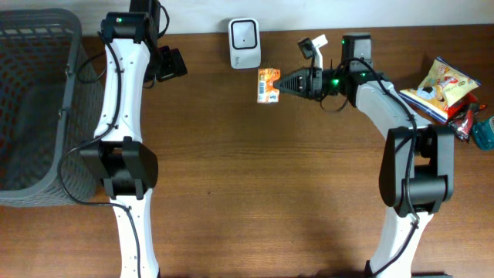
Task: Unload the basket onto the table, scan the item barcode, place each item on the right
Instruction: 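Raise the orange tissue box with the right gripper toward the scanner, then hold the orange tissue box in front of the scanner with the right gripper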
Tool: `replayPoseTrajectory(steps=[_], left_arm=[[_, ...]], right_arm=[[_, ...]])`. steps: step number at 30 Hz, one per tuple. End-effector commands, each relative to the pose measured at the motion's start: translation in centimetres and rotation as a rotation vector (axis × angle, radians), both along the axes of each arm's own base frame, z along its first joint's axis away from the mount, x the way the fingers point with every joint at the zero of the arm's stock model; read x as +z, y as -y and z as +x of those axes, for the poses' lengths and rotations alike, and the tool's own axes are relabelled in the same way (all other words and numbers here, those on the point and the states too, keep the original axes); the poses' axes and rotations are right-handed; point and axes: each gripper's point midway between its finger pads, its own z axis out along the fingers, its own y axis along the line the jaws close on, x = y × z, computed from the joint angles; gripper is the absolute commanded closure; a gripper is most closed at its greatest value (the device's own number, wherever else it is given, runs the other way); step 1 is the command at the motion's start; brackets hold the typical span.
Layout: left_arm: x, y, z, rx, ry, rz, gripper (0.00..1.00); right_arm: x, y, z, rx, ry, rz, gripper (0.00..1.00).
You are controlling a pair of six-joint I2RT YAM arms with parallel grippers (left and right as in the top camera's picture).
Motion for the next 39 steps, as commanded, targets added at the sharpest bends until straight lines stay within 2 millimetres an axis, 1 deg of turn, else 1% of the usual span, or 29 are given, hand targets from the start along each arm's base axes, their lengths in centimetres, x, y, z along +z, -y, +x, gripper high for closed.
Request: replayPoseTrajectory(steps=[1,5,8,9,11,13,14,15,16,18,19,21,22,24,25,26,27,28,29,30,33,35,39], left_arm=[[-0.5,0.2,0.0,0.012,-0.011,-0.010,0.01],[-0.5,0.2,0.0,0.012,-0.011,-0.010,0.01],[-0.5,0.2,0.0,0.012,-0.011,-0.010,0.01],[-0.5,0.2,0.0,0.012,-0.011,-0.010,0.01],[-0.5,0.2,0.0,0.012,-0.011,-0.010,0.01],[-0.5,0.2,0.0,0.012,-0.011,-0.010,0.01],[-0.5,0.2,0.0,0.012,-0.011,-0.010,0.01],[-0.5,0.2,0.0,0.012,-0.011,-0.010,0.01],[-0.5,0.2,0.0,0.011,-0.011,-0.010,0.01],[-0.5,0.2,0.0,0.012,-0.011,-0.010,0.01],[-0.5,0.2,0.0,0.012,-0.011,-0.010,0.01],[-0.5,0.2,0.0,0.011,-0.011,-0.009,0.01],[-0.5,0.2,0.0,0.012,-0.011,-0.010,0.01],[-0.5,0.2,0.0,0.012,-0.011,-0.010,0.01],[-0.5,0.2,0.0,0.012,-0.011,-0.010,0.01],[-0.5,0.2,0.0,0.012,-0.011,-0.010,0.01],[-0.5,0.2,0.0,0.012,-0.011,-0.010,0.01],[-0.5,0.2,0.0,0.012,-0.011,-0.010,0.01],[-0.5,0.2,0.0,0.012,-0.011,-0.010,0.01],[-0.5,0.2,0.0,0.012,-0.011,-0.010,0.01],[-0.5,0.2,0.0,0.012,-0.011,-0.010,0.01],[-0.5,0.2,0.0,0.012,-0.011,-0.010,0.01],[-0.5,0.2,0.0,0.012,-0.011,-0.010,0.01]], right_arm=[[1.0,-0.3,-0.3,0.024,0.017,0.017,0.96],[0.9,-0.3,-0.2,0.022,-0.020,0.014,0.96],[-1.3,0.0,2.7,-0.161,-0.180,-0.110,0.96],[-1.5,0.0,3.3,-0.197,-0.188,-0.132,0.96],[-1.8,0.1,6.4,-0.379,-0.255,-0.223,0.96],[-2.6,1.0,8.7,-0.569,-0.292,-0.386,0.96],[-3.3,2.4,9.6,-0.711,-0.283,-0.565,0.96],[-3.3,4.1,10.1,-0.856,-0.272,-0.724,0.96],[-1.8,5.1,10.7,-0.968,-0.184,-0.854,0.96],[1.9,5.0,11.7,-1.065,-0.013,-0.943,0.96],[3.2,4.7,12.1,-1.098,0.052,-0.957,0.96],[4.0,3.8,12.7,-1.093,0.118,-0.944,0.96],[3.8,3.7,13.3,-1.119,0.145,-0.951,0.96],[2.6,3.4,14.4,-1.097,0.248,-1.024,0.96],[1.6,3.5,15.0,-1.092,0.309,-1.090,0.96],[0.3,3.1,15.5,-1.074,0.352,-1.138,0.96],[-0.4,2.6,15.7,-1.054,0.375,-1.154,0.96],[-0.6,2.1,15.7,-1.049,0.382,-1.150,0.96],[-0.5,1.0,15.8,-1.044,0.400,-1.129,0.96],[0.1,0.0,16.0,-1.046,0.430,-1.107,0.96],[1.3,-1.8,16.5,-1.059,0.495,-1.050,0.96],[0.8,-2.9,16.7,-1.027,0.552,-1.065,0.96],[-2.5,-4.3,17.7,-0.954,0.671,-1.144,0.96]])
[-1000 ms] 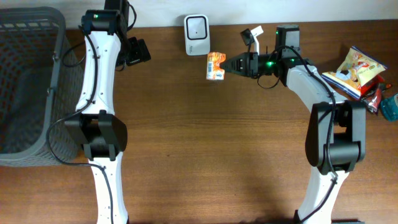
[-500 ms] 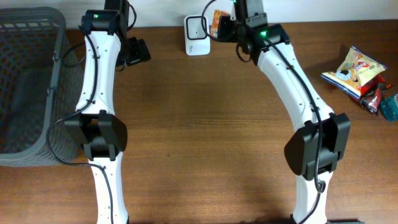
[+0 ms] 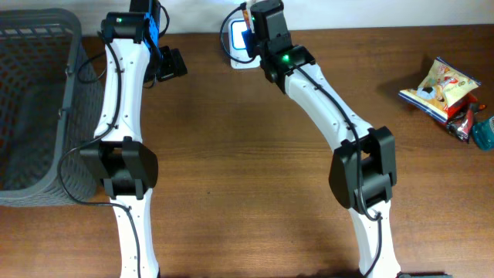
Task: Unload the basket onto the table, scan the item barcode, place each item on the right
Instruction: 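Hold the orange tissue box in front of the scanner with the right gripper, then carry the orange tissue box to the far right and release it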
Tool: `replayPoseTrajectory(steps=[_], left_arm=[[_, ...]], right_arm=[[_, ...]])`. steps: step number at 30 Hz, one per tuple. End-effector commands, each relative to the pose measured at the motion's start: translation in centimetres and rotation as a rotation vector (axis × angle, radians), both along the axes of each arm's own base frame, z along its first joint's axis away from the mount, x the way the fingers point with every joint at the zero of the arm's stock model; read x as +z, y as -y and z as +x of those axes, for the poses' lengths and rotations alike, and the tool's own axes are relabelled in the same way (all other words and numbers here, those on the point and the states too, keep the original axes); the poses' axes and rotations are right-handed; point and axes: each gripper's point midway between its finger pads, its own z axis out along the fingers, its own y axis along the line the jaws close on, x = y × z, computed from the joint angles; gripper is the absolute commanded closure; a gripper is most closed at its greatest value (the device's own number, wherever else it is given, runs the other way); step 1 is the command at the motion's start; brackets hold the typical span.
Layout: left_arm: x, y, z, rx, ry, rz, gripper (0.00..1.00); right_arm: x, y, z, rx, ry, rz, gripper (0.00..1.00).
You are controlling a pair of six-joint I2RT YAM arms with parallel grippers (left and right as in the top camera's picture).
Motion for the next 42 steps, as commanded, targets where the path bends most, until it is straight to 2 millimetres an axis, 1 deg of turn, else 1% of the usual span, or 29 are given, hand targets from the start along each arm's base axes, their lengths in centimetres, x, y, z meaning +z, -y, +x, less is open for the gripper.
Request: replayPoseTrajectory(steps=[1,4,5,6,7,11,12,13,15,17,18,19,20,21,22,23,24,25,27,29,30,34,35,36,38,39,40,41,42], left_arm=[[-0.5,0.2,0.0,0.007,-0.011,-0.008,0.01],[-0.5,0.2,0.0,0.007,-0.011,-0.008,0.01],[-0.5,0.2,0.0,0.007,-0.011,-0.008,0.01],[-0.5,0.2,0.0,0.007,-0.011,-0.008,0.01],[-0.5,0.2,0.0,0.007,-0.011,-0.008,0.01],[-0.5,0.2,0.0,0.007,-0.011,-0.008,0.01],[-0.5,0.2,0.0,0.007,-0.011,-0.008,0.01],[-0.5,0.2,0.0,0.007,-0.011,-0.008,0.01],[-0.5,0.2,0.0,0.007,-0.011,-0.008,0.01],[-0.5,0.2,0.0,0.007,-0.011,-0.008,0.01],[-0.5,0.2,0.0,0.007,-0.011,-0.008,0.01],[-0.5,0.2,0.0,0.007,-0.011,-0.008,0.01],[-0.5,0.2,0.0,0.007,-0.011,-0.008,0.01],[-0.5,0.2,0.0,0.007,-0.011,-0.008,0.01],[-0.5,0.2,0.0,0.007,-0.011,-0.008,0.01],[-0.5,0.2,0.0,0.007,-0.011,-0.008,0.01],[-0.5,0.2,0.0,0.007,-0.011,-0.008,0.01],[-0.5,0.2,0.0,0.007,-0.011,-0.008,0.01],[-0.5,0.2,0.0,0.007,-0.011,-0.008,0.01],[-0.5,0.2,0.0,0.007,-0.011,-0.008,0.01],[-0.5,0.2,0.0,0.007,-0.011,-0.008,0.01],[-0.5,0.2,0.0,0.007,-0.011,-0.008,0.01],[-0.5,0.2,0.0,0.007,-0.011,-0.008,0.01],[-0.5,0.2,0.0,0.007,-0.011,-0.008,0.01],[-0.5,0.2,0.0,0.007,-0.011,-0.008,0.01],[-0.5,0.2,0.0,0.007,-0.011,-0.008,0.01],[-0.5,0.2,0.0,0.007,-0.011,-0.008,0.01],[-0.5,0.2,0.0,0.007,-0.011,-0.008,0.01],[-0.5,0.2,0.0,0.007,-0.011,-0.008,0.01]], right_arm=[[-3.3,-0.7,1.1,0.031,0.013,-0.137,0.96],[-4.5,-1.5,1.8,0.125,0.057,-0.264,0.96],[-5.1,-1.8,1.9,0.173,0.059,-0.316,0.96],[-5.4,-2.0,1.9,0.212,0.064,-0.375,0.96],[-5.5,-2.0,1.9,0.224,0.066,-0.393,0.96],[-5.2,-2.0,2.0,0.202,0.076,-0.363,0.96],[-4.5,-1.3,2.3,0.125,0.080,-0.291,0.96],[-2.4,0.7,2.7,-0.020,0.101,-0.177,0.96],[1.3,4.4,2.9,-0.167,0.130,-0.029,0.96],[4.9,9.6,2.5,-0.303,0.137,0.069,0.96],[6.3,12.8,2.0,-0.375,0.134,0.094,0.96],[7.1,15.3,1.5,-0.437,0.127,0.100,0.96],[8.3,20.4,0.3,-0.564,0.114,0.107,0.96],[8.5,23.7,-0.8,-0.640,0.091,0.103,0.96],[8.3,27.0,-2.1,-0.709,0.051,0.096,0.96],[7.9,30.8,-3.6,-0.783,0.001,0.085,0.96],[6.8,34.6,-5.3,-0.855,-0.061,0.066,0.96],[5.9,37.2,-6.7,-0.909,-0.111,0.043,0.96],[4.0,42.8,-10.1,-1.027,-0.215,0.017,0.96],[2.7,46.3,-12.3,-1.111,-0.265,0.047,0.96],[2.0,47.5,-13.1,-1.127,-0.295,0.058,0.96],[-1.2,50.5,-15.9,-1.182,-0.414,0.070,0.96],[-2.6,51.8,-16.9,-1.217,-0.443,0.069,0.96],[-3.5,52.5,-17.5,-1.246,-0.460,0.083,0.96],[-5.3,53.1,-18.2,-1.242,-0.502,0.124,0.96],[-5.7,53.4,-18.5,-1.247,-0.510,0.132,0.96],[-6.0,53.7,-18.6,-1.252,-0.505,0.133,0.89],[-6.1,53.8,-18.5,-1.253,-0.502,0.134,0.84],[-6.2,53.9,-18.4,-1.254,-0.502,0.134,0.82]])
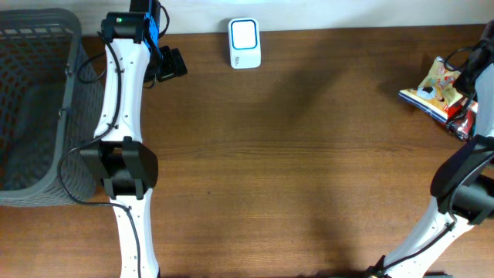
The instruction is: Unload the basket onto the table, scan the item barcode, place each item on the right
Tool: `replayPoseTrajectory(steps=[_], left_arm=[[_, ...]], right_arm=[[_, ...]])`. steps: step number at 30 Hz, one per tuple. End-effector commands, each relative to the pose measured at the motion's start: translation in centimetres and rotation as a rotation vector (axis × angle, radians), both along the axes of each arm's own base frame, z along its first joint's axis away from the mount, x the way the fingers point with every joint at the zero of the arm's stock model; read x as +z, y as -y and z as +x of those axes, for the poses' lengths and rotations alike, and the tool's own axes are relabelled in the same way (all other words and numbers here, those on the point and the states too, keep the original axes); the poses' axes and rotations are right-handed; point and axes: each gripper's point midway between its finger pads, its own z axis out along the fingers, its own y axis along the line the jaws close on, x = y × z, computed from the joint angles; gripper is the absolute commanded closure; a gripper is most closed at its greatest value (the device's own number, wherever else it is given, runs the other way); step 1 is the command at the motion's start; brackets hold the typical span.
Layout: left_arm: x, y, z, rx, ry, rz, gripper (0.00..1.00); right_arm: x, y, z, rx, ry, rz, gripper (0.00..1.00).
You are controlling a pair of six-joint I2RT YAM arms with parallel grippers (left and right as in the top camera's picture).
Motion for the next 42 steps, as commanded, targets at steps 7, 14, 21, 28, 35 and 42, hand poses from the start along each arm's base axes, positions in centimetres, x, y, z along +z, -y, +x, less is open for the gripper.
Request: replayPoseTrajectory(steps=[7,14,21,28,35,42], left_arm=[[-0.5,0.2,0.0,0.007,-0.011,-0.008,0.01],[-0.5,0.2,0.0,0.007,-0.011,-0.008,0.01],[-0.5,0.2,0.0,0.007,-0.011,-0.008,0.01],[-0.5,0.2,0.0,0.007,-0.011,-0.008,0.01],[-0.5,0.2,0.0,0.007,-0.011,-0.008,0.01],[-0.5,0.2,0.0,0.007,-0.011,-0.008,0.01]], right_arm=[[-0.2,-0.1,0.3,-0.004,0.017,0.007,0.06],[12.0,-4.1,0.2,0.069,0.233,-0.087,0.01],[10.6,-8.8,-6.3,0.011,0.115,0.165,0.46],[0.1,-7.1,-12.2,-0.111,-0.128,0.237,0.83],[-9.1,-4.8,-15.9,-0.202,-0.161,0.136,0.96],[-9.4,-3.0,-15.3,-0.227,-0.109,0.026,0.96]])
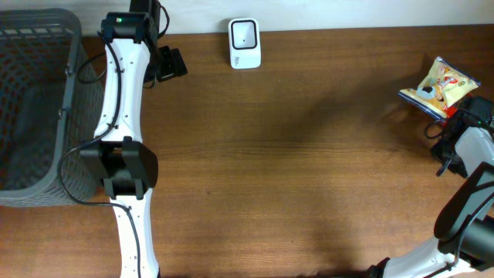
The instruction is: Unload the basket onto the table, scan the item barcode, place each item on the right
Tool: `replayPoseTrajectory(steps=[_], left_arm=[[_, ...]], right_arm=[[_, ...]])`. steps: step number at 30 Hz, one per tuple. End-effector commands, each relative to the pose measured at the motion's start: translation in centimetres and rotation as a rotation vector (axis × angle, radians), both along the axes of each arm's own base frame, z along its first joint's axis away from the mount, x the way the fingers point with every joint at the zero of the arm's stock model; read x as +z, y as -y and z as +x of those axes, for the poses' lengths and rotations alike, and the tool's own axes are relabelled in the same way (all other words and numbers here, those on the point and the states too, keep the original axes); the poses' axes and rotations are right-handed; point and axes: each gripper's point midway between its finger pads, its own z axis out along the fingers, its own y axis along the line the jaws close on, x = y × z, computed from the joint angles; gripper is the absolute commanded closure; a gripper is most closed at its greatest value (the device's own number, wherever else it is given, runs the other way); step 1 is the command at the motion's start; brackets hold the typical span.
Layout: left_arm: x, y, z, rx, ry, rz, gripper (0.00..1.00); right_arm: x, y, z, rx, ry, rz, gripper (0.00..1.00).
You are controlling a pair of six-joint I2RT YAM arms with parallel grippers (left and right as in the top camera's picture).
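Observation:
The white barcode scanner [245, 42] stands at the table's back edge, its face up. The small orange item is out of view. My right arm [468, 145] reaches in from the far right edge, its dark wrist over the lower part of the snack pile. Its gripper [454, 122] is a dark mass there, and the fingers cannot be made out. My left gripper [171, 63] rests at the back left, a compact black block with no gap showing and nothing in it.
A yellow snack bag [441, 83] lies at the far right, with a red wrapper partly hidden under my right wrist. A grey mesh basket [35, 100] fills the left side. My left arm [120, 116] runs down the left of the table.
My right arm has shifted from the upper right edge down onto the lower part of the snack pile. The scanner's blue glow is gone. The left arm has not moved.
My right gripper first held a small orange item just right of the scanner. Then it was over the scanner, which glowed blue. Then the arm stood at the far right edge by the snack pile, the orange item out of sight. Now its wrist lies over the pile.

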Motion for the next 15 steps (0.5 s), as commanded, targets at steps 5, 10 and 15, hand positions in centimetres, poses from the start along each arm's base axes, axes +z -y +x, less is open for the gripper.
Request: replayPoseTrajectory(steps=[5,10,15], left_arm=[[-0.5,0.2,0.0,0.007,-0.011,-0.008,0.01],[-0.5,0.2,0.0,0.006,-0.011,-0.008,0.01],[-0.5,0.2,0.0,0.007,-0.011,-0.008,0.01]], right_arm=[[-1.5,1.2,-0.7,-0.031,-0.059,-0.057,0.96],[-2.3,1.9,0.3,-0.032,-0.026,-0.076,0.96],[-2.9,2.3,1.1,-0.032,-0.001,-0.087,0.96]])
